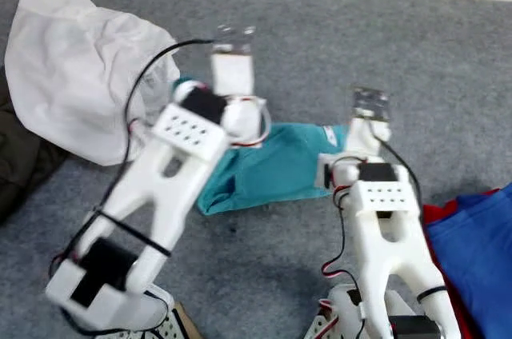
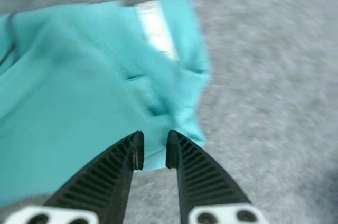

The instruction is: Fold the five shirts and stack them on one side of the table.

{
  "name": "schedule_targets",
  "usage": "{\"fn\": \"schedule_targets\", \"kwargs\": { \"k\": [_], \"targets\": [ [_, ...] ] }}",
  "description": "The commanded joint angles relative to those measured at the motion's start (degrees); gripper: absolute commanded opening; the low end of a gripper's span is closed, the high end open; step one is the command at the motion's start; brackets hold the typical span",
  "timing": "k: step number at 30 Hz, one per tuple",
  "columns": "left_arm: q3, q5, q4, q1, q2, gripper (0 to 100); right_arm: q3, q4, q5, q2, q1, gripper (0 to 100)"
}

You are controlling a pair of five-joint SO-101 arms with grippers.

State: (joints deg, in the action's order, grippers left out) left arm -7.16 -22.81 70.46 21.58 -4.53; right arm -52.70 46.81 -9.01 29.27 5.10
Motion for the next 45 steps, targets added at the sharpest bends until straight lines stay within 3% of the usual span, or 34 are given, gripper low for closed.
{"fn": "schedule_targets", "kwargs": {
  "k": [1,15,25,34,45],
  "targets": [
    [13.32,-0.70,1.05,5.93,5.93,1,0.40,-2.24,-3.08,1.98,-4.88,9.1],
    [34.95,-0.70,3.60,18.07,26.77,1,0.48,-2.86,-6.33,1.98,-19.12,9.1],
    [45.93,-0.79,3.96,21.85,39.78,1,0.13,-2.77,-6.33,1.98,-20.79,9.1],
    [46.02,-0.53,6.24,25.89,37.58,2,0.04,-2.77,-6.33,1.98,-20.62,9.1],
    [46.55,-0.53,8.88,25.98,32.40,42,0.22,-2.77,-5.89,1.98,-20.44,9.1]
  ]
}}
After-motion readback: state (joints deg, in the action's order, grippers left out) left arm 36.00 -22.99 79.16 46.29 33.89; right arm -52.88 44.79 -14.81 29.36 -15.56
